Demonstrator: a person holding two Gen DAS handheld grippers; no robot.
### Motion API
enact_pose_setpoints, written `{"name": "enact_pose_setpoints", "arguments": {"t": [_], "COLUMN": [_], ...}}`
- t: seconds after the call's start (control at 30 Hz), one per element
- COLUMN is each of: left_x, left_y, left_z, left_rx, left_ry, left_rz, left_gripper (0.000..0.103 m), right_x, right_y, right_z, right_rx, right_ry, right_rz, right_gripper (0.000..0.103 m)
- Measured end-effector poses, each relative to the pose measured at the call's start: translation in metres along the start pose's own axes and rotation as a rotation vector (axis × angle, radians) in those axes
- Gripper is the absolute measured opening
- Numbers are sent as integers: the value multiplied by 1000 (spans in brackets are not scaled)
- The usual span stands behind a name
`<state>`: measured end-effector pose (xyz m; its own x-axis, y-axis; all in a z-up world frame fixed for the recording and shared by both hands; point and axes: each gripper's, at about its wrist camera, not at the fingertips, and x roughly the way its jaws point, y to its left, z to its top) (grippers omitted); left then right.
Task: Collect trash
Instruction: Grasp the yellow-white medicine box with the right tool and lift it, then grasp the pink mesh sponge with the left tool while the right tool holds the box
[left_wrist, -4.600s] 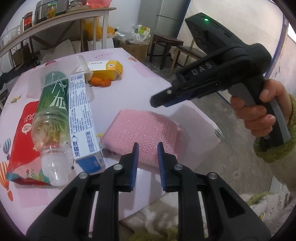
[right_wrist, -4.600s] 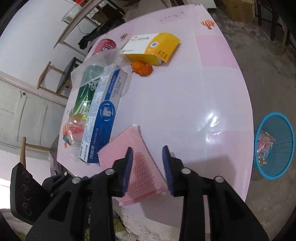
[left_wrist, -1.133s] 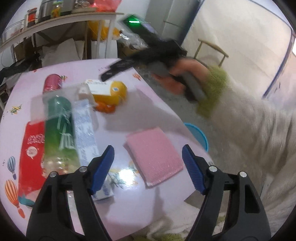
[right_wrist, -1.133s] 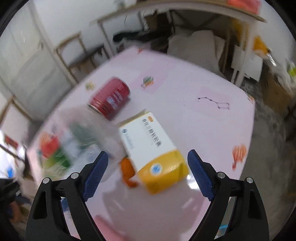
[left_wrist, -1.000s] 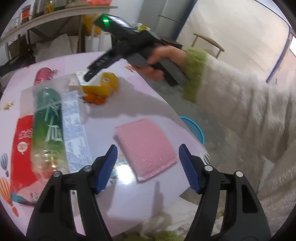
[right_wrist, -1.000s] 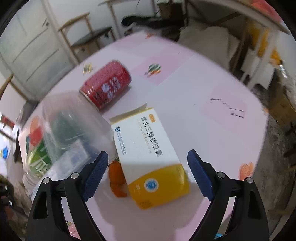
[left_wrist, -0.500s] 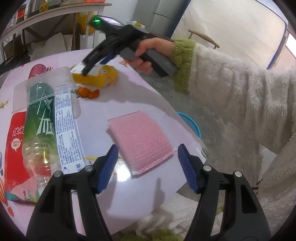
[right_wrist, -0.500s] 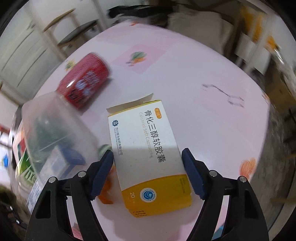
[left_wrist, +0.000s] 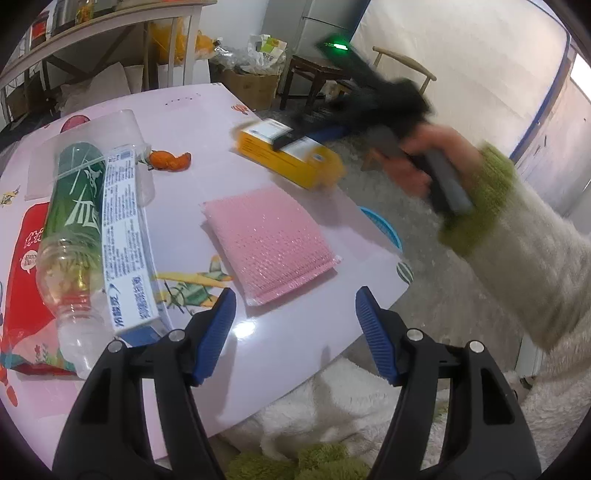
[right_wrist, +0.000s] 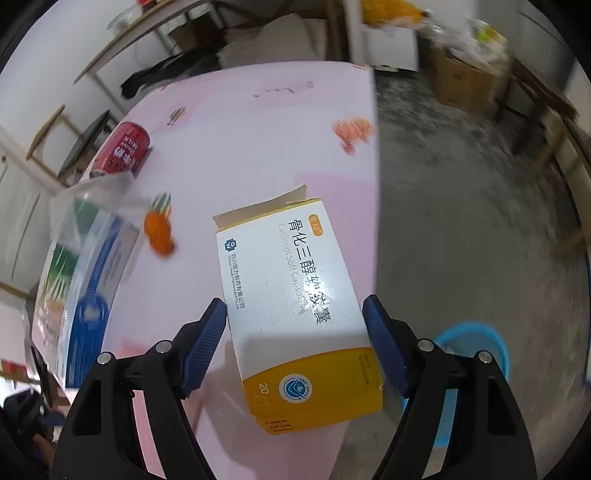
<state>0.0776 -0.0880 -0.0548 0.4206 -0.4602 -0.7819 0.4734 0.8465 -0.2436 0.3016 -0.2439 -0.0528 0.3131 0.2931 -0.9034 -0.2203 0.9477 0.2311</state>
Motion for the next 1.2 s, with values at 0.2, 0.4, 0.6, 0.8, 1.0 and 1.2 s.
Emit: {"name": "enact_pose_setpoints", "arguments": {"t": [0.2,0.4,0.6,0.8,1.0,1.2], "left_x": [11,32,53,68,78,93], "left_y": [-5,3,18,24,17,12], "left_z": [8,36,52,56,61,64], "left_rx": [-45,-142,-229,-283,-241,-210], "left_ry": [-21,-46,-27,-1,21,41], "left_rz": [25,103,184,223,230,271], "left_gripper": [79,86,87,88,90,90], "right_x": [-28,-41,-45,-46,-49,-45], "right_y": [-4,4,-3,4,9,3], "right_z": [-70,-104,-111,-117,-122,-130], "right_rx": [138,162,165,89,23,38], "right_ry": [-31,-55,-45,-21,-37,-29], "right_rz": [-3,-5,27,22,-28,-62], "right_gripper": [74,74,75,82,83,78]}}
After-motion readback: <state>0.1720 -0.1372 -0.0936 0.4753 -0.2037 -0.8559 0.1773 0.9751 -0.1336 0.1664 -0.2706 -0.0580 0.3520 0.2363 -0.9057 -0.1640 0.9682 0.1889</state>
